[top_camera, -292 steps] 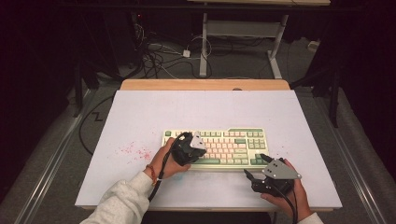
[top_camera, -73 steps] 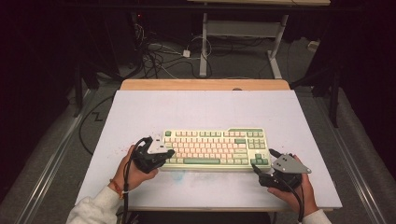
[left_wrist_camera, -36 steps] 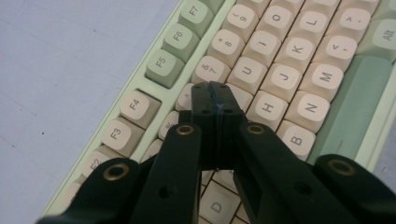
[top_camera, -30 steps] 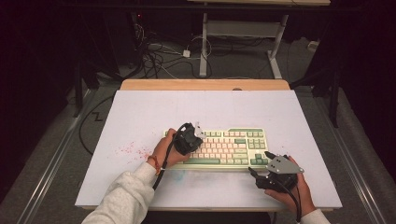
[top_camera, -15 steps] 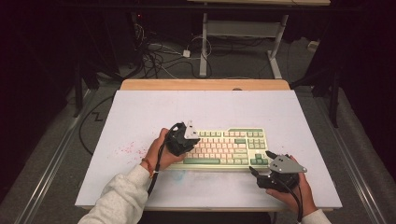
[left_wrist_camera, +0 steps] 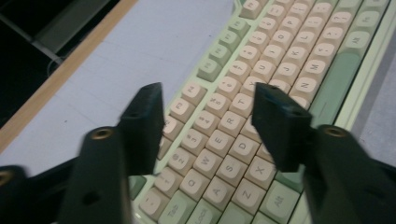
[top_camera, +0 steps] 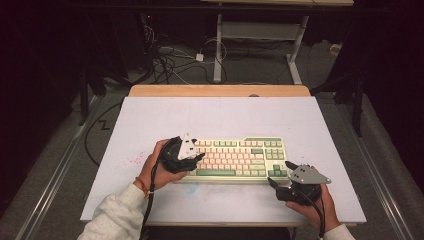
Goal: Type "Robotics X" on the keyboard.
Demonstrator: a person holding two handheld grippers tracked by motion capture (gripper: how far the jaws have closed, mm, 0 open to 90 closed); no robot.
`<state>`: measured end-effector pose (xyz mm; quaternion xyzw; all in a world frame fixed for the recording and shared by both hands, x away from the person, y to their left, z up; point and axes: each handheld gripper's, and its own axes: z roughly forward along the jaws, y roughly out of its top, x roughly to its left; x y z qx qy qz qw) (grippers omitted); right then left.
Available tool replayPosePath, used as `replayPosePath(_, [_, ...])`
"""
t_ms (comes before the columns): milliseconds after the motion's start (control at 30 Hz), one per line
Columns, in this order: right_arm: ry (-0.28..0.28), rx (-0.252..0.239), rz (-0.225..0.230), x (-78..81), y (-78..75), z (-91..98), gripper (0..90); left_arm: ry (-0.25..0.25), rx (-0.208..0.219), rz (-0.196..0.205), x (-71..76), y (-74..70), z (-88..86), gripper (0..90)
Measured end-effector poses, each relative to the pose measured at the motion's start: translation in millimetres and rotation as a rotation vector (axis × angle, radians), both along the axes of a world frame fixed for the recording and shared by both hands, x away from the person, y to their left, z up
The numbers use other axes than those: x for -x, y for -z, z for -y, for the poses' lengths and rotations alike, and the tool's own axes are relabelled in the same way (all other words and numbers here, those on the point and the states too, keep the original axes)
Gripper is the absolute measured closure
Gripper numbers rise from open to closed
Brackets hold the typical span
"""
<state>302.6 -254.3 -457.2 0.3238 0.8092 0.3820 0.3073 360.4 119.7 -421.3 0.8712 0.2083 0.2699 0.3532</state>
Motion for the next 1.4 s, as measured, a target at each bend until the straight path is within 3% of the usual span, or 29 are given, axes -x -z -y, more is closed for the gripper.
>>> replayPosePath(133, [-0.001, 0.01, -0.002, -0.2, 0.8, -0.4, 23.6, -0.018, 0.047, 0.023, 8.4, 2.9, -13.2, 24.0])
replayPosePath(267, [0.006, 0.011, 0.0, -0.5, 0.6, -0.9, 23.6, -0.032, 0.056, 0.041, 16.8, 7.2, -26.1, 18.6])
replayPosePath(433, [0.009, 0.016, -0.001, -1.1, 0.3, -0.8, 24.6, -0.05, 0.034, 0.057, 27.1, 16.5, -40.5, 18.3])
replayPosePath(667, [0.017, 0.016, 0.003, -2.3, -1.0, 0.5, 24.6, -0.076, 0.012, 0.028, 37.7, 31.0, -57.8, 18.4])
replayPosePath(733, [0.019, 0.017, 0.004, -2.7, -1.6, 0.7, 24.6, -0.085, -0.018, 0.026, 40.4, 35.5, -61.4, 18.4])
replayPosePath(967, [0.024, -0.002, 0.014, -7.9, -7.7, 1.0, 24.7, -0.105, 0.014, -0.003, 50.1, 41.1, -78.8, 18.3])
replayPosePath(1267, [0.008, -0.019, 0.024, -17.0, -16.1, -7.2, 25.4, -0.124, -0.009, -0.046, 56.9, 51.5, -89.2, 18.3])
replayPosePath(1400, [0.0, -0.034, 0.01, -23.8, -18.2, -14.0, 28.9, -0.124, -0.022, -0.046, 57.5, 52.9, -87.6, 18.3])
